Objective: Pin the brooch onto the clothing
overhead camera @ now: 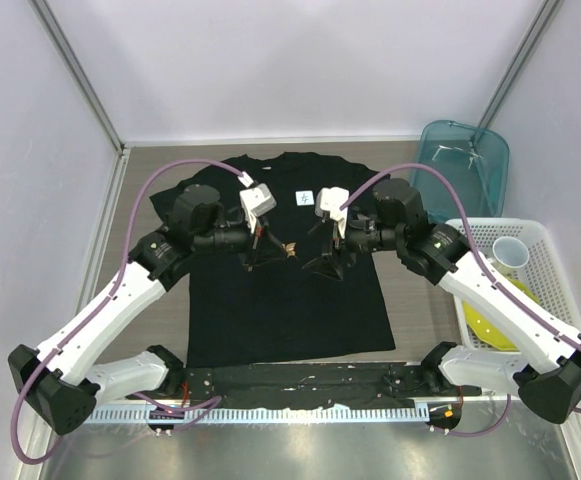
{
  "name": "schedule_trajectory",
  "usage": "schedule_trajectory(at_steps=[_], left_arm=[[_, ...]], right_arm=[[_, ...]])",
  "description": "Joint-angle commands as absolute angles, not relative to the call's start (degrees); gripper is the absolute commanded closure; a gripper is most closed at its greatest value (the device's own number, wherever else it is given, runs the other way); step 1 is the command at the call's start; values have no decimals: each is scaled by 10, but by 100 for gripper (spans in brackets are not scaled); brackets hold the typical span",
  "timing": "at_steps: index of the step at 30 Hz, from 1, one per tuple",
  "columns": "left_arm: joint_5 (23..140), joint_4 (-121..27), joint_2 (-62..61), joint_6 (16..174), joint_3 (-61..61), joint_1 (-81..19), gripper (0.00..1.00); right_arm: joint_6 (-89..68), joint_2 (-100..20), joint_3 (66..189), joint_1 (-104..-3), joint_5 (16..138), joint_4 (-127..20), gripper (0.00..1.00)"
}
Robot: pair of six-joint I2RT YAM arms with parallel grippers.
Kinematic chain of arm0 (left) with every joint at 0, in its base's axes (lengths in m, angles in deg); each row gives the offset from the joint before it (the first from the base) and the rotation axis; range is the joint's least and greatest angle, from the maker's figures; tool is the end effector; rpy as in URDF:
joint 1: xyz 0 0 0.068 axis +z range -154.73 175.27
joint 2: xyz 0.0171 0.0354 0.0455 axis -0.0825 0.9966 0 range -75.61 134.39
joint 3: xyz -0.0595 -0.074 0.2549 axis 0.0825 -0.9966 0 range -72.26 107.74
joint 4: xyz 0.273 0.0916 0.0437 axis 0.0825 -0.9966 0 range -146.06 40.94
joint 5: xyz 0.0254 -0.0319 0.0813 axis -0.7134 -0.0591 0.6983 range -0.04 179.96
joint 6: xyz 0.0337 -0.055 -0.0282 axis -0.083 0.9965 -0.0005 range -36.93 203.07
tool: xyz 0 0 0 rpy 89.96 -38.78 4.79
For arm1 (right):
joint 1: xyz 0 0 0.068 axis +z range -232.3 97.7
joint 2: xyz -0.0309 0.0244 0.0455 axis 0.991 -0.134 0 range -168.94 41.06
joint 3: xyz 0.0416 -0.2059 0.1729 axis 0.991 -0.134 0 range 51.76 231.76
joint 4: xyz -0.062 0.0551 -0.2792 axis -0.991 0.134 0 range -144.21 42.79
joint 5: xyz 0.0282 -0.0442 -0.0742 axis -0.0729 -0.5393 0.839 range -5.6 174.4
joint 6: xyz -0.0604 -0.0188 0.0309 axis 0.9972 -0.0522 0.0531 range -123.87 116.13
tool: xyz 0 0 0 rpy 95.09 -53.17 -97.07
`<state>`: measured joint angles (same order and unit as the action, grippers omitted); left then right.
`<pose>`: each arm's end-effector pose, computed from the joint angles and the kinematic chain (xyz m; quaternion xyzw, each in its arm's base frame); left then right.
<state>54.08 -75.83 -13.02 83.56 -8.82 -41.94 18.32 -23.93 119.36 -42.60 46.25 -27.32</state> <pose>0.2050 -0.1981 0.3584 0.4091 0.7140 -0.4101 0.3933 0.2012 0.2133 0.3755 -0.5603 0.5897 0.3493 0.4651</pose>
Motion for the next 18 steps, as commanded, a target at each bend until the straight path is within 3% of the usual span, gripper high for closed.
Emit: schedule_trajectory(at_steps=[1, 11, 18], left_arm=[[484, -638, -150, 991, -119, -393, 100], [469, -543, -153, 1096, -157, -372, 100], [447, -528, -162, 1120, -171, -367, 100]], right_arm=[[98, -225, 1159, -418, 478, -346, 22], [121, -252, 1165, -377, 535, -358, 26], [205, -249, 1161, -356, 597, -348, 52]])
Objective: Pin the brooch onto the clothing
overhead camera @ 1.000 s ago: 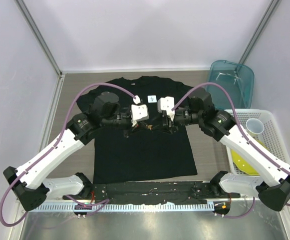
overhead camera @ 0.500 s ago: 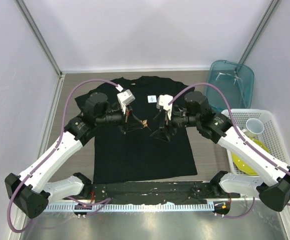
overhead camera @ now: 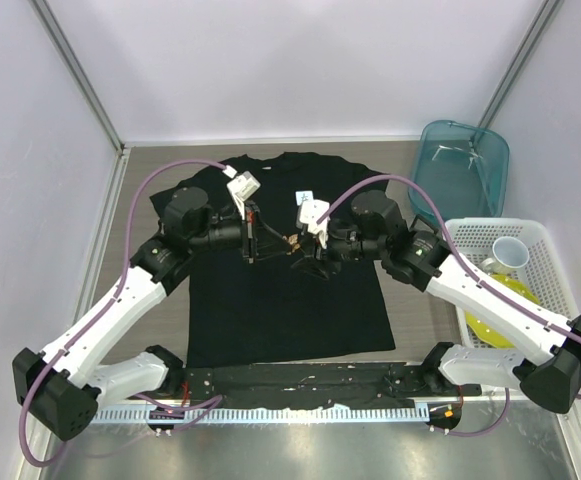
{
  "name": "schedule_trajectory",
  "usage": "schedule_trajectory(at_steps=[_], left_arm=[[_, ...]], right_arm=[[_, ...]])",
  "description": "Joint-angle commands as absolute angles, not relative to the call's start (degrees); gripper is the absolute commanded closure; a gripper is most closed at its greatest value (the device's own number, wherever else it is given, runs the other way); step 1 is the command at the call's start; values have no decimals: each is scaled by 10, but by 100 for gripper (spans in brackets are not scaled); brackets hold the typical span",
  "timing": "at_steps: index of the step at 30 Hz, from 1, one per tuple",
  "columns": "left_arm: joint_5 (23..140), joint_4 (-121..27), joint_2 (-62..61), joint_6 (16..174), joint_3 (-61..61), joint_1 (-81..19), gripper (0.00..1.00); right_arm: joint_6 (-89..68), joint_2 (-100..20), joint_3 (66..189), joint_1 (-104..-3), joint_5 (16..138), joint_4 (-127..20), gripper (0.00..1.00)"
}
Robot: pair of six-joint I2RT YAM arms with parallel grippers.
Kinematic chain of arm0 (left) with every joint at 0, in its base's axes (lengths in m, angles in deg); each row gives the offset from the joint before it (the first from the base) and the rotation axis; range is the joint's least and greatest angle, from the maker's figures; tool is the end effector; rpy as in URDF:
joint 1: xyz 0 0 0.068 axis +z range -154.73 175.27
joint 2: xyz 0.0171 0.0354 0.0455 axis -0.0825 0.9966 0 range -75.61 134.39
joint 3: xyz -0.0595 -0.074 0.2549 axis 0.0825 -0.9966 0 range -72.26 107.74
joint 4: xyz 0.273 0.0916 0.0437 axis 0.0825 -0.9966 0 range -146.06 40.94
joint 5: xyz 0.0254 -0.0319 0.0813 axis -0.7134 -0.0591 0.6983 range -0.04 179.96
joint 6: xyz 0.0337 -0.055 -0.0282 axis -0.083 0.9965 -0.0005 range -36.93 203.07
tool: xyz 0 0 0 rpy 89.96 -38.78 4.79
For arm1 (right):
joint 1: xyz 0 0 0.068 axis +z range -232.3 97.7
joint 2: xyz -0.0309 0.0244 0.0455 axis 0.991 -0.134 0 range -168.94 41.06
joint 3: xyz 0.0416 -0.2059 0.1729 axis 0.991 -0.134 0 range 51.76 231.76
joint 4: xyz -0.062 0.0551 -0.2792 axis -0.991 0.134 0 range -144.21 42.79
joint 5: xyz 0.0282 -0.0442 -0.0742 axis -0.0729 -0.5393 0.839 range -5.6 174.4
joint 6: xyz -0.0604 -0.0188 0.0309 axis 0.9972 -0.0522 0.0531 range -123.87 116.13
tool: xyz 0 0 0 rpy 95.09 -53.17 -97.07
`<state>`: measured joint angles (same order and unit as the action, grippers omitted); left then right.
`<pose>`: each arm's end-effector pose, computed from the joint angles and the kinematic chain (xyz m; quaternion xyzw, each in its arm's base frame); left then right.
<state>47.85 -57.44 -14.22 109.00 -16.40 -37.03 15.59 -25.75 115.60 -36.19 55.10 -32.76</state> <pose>0.2231 -0.1868 0.3495 0.2619 0.7215 -0.5270 0.3648 0.1937 0.2421 0.3497 -0.5556 0.6096 0.3276 0.4609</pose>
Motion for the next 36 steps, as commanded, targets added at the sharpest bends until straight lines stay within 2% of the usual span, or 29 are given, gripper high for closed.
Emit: schedule_trajectory(at_steps=[1, 4, 7, 8, 10, 13, 16, 17, 18, 20, 36], left_arm=[[444, -529, -164, 1122, -174, -367, 100], [435, -527, -165, 1129, -184, -367, 100], [430, -523, -162, 1133, -191, -367, 100], [428, -524, -162, 1133, -191, -367, 100], [427, -524, -158, 1134, -191, -367, 100], [432, -527, -158, 1137, -191, -367, 100], [443, -532, -159, 1145, -193, -367, 99], [448, -536, -162, 1143, -193, -367, 84], [449, -546, -163, 1139, -192, -367, 75], [449, -563, -172, 1117, -188, -366, 61], [416, -641, -190, 1067, -165, -361, 43]], right_arm=[[209, -248, 1163, -356, 603, -350, 55], [228, -244, 1166, -356, 601, -351, 62], [247, -244, 1170, -355, 599, -348, 72], [250, -245, 1173, -355, 599, -348, 78], [263, -247, 1178, -355, 599, -338, 83], [275, -247, 1185, -352, 598, -329, 99], [287, -246, 1186, -351, 592, -324, 99], [290, -246, 1189, -351, 589, -316, 99], [293, -246, 1190, -351, 581, -311, 99], [304, -246, 1194, -351, 573, -295, 99], [325, -260, 1215, -350, 527, -242, 99]])
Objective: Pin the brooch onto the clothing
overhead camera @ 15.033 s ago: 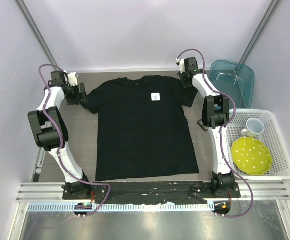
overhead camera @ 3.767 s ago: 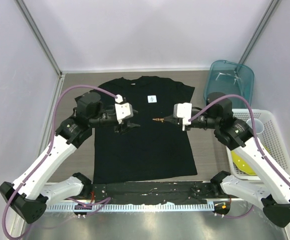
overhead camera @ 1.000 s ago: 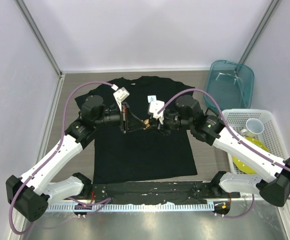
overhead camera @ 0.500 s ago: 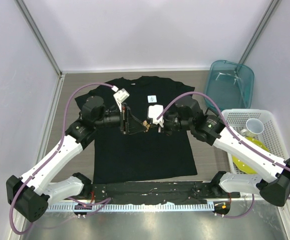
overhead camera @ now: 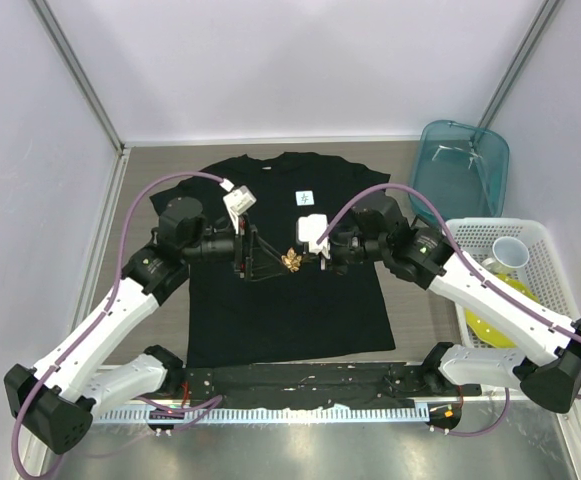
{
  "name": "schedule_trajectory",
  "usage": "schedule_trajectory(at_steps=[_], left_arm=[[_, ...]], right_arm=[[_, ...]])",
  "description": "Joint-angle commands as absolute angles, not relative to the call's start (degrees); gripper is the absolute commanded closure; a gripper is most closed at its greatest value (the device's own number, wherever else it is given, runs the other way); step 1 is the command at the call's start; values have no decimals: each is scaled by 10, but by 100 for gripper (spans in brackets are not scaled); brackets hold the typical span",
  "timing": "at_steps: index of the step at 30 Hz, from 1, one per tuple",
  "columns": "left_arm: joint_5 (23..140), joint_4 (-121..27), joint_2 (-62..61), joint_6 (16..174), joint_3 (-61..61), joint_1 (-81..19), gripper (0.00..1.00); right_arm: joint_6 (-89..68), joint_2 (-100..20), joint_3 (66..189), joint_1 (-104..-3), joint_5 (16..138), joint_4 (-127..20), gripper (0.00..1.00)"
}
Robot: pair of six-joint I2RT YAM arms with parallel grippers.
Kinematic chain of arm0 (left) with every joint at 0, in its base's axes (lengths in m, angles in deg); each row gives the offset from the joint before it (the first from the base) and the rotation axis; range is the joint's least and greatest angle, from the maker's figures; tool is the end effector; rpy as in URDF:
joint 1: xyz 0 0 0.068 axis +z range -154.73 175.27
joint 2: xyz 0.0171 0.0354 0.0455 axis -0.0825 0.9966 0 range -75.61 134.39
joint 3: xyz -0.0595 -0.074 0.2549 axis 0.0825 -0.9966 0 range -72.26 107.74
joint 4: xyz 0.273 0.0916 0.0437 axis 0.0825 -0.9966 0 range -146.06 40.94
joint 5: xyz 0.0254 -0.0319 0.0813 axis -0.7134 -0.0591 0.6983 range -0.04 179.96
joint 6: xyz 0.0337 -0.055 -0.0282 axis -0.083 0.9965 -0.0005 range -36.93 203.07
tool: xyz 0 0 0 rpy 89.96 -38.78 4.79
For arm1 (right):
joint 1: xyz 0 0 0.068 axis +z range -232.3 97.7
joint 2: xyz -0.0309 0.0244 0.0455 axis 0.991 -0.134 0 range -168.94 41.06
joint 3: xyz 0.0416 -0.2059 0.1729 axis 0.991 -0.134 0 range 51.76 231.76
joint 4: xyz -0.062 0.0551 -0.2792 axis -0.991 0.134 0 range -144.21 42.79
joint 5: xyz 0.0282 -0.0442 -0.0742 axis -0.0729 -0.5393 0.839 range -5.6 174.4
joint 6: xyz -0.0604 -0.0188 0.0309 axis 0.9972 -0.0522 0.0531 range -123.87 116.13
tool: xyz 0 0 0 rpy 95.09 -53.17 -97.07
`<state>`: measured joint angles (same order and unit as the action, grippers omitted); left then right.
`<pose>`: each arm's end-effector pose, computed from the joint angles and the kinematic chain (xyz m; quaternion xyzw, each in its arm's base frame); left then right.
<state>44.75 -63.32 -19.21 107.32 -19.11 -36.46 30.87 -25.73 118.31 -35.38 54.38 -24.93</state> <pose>0.2024 -0.1732 0.3424 0.2754 0.7281 -0.5299 0.3365 0.1844 0.2395 0.3532 -0.6443 0.5461 0.2740 0.4600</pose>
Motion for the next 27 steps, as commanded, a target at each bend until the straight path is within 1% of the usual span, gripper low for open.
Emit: schedule_trajectory(at_steps=[1, 7, 10, 16, 23, 27], left_arm=[[406, -649, -183, 1076, -158, -360, 43], [372, -671, -151, 1113, -123, -359, 40], [364, -644, -157, 1128, -129, -358, 36], [361, -657, -156, 1126, -133, -346, 35], [384, -668, -124, 1150, -116, -346, 39], [372, -665, -110, 1174, -107, -345, 45]], right_arm=[[324, -262, 1218, -350, 528, -239, 99], [329, -270, 1226, -346, 536, -221, 99], [344, -268, 1225, -343, 536, -212, 99], [363, -267, 1227, -341, 539, -198, 99], [374, -277, 1235, -331, 542, -191, 99], [379, -284, 1240, -328, 546, -185, 99]])
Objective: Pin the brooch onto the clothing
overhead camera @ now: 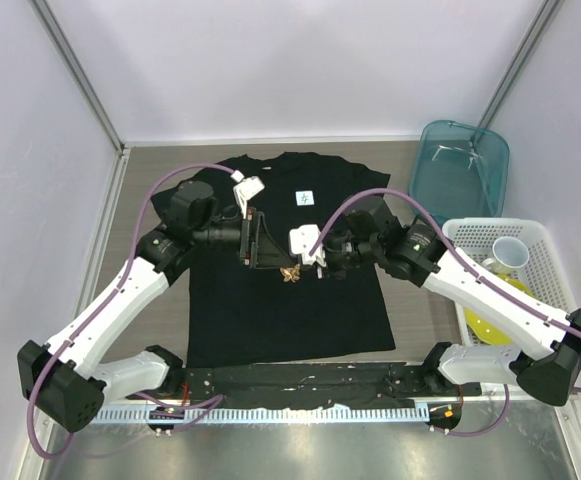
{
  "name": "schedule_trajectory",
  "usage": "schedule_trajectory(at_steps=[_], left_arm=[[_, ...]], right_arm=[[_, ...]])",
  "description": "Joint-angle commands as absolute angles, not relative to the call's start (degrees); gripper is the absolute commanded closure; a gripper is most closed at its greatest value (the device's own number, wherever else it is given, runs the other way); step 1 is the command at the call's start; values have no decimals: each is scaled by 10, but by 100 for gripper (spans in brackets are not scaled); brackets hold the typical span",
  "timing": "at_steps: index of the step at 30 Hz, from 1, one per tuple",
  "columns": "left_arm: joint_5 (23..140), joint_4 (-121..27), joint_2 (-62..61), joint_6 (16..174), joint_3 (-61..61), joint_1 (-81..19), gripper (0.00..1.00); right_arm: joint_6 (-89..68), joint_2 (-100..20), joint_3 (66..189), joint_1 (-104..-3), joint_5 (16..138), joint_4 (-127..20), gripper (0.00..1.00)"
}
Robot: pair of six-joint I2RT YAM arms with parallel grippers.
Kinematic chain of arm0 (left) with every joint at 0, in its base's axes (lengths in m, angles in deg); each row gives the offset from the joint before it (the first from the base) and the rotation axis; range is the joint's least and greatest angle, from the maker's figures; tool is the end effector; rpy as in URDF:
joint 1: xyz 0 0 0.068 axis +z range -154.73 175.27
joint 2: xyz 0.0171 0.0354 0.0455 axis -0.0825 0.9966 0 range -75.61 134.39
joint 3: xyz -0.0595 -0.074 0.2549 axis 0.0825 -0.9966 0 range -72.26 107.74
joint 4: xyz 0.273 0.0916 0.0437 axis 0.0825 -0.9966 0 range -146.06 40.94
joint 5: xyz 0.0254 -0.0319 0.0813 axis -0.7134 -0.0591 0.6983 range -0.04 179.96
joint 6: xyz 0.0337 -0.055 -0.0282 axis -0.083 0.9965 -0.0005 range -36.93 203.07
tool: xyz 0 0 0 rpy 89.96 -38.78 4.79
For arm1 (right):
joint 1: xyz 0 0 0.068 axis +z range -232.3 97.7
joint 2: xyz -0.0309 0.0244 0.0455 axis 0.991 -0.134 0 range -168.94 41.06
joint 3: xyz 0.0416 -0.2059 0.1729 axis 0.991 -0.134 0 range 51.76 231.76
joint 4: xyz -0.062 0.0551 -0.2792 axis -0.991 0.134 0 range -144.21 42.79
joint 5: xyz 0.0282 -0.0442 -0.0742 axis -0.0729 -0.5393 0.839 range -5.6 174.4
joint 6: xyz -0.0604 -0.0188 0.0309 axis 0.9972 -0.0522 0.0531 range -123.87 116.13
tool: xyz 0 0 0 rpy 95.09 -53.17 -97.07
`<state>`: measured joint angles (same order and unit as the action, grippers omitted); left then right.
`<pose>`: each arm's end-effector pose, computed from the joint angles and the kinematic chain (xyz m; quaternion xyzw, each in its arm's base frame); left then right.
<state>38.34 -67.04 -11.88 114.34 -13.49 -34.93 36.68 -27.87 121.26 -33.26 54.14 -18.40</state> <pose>0.2239 -0.1826 0.3425 0.2335 0.7527 -0.5661 0.2419 0.1763 0.2474 0.3505 -0.6891 0.5237 0.2639 0.4256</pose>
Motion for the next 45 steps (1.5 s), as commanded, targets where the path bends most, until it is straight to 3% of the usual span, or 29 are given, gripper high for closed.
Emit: schedule_trajectory(at_steps=[1, 15, 27, 37, 45], left_arm=[[370, -668, -107, 1176, -107, -346, 46], [348, -680, -103, 1215, -139, -346, 65], [336, -673, -89, 1231, -146, -347, 68], [329, -694, -93, 1216, -157, -348, 67], [311, -646, -109, 1238, -168, -348, 50]], right_arm=[[380, -285, 1241, -327, 546, -185, 99], [395, -291, 1246, -319, 563, -177, 99], [431, -288, 1250, -301, 572, -162, 99], [438, -293, 1253, -298, 575, -158, 99], [436, -293, 1255, -296, 580, -153, 99]])
